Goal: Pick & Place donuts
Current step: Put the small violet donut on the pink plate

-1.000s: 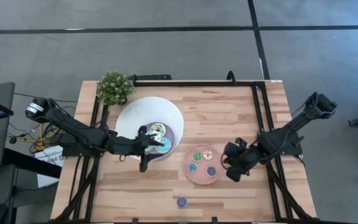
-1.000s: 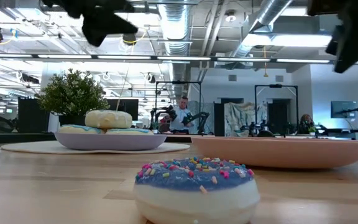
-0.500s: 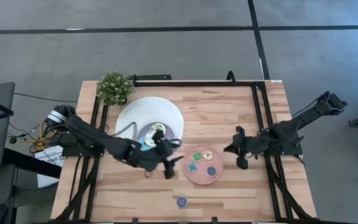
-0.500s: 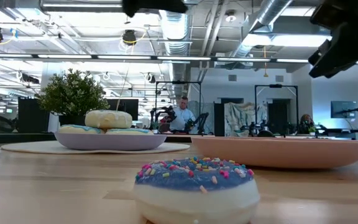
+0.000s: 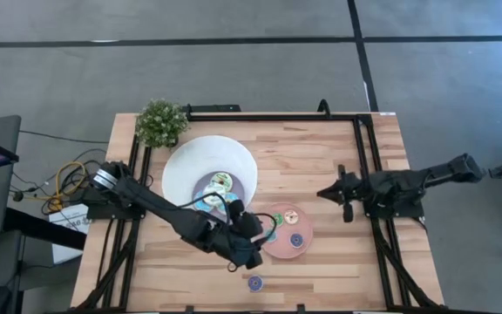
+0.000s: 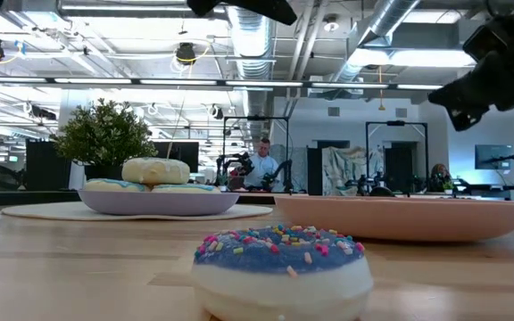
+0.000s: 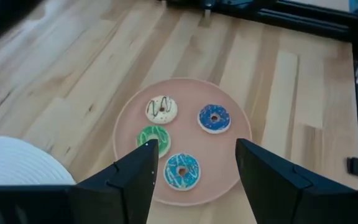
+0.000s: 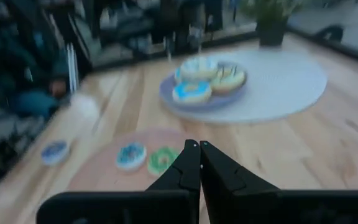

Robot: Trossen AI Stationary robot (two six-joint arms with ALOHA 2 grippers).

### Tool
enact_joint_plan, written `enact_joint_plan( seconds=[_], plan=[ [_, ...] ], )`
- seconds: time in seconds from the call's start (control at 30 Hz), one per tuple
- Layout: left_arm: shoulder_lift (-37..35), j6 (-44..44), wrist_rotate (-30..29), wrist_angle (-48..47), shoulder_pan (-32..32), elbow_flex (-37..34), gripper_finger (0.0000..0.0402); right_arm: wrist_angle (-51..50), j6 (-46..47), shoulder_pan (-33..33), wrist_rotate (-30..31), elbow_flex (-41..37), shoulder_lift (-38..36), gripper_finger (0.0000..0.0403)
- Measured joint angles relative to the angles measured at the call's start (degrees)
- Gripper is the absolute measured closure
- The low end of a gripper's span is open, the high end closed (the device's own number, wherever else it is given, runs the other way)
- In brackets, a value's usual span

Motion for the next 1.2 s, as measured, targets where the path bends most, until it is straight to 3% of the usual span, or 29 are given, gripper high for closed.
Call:
enact_joint_plan(
  seconds=[0.27, 0.5, 0.83, 1.2],
  plan=[
    [-0.01, -4.15, 0.49, -0.33, 0.04, 0.00, 0.0194, -0.38, -4.46, -5.96, -1.95, -2.30, -14.36, 0.0403],
    [-0.01, -6.74, 0.53, -0.69, -0.53, 0.00, 0.0194, -13.60, -4.39, -7.95, -5.46, 0.86, -13.86, 0.0403],
    [-0.01, -6.23, 0.77, -2.02, -0.56, -0.02, 0.0194, -14.24, -4.39, -7.82, -5.01, 0.98, -14.09, 0.0403],
    [5.32, -8.67, 12.90, -5.74, -1.23, 0.83, 0.0194, -13.97, -4.37, -7.82, -4.88, 0.94, -14.09, 0.0403]
  ],
)
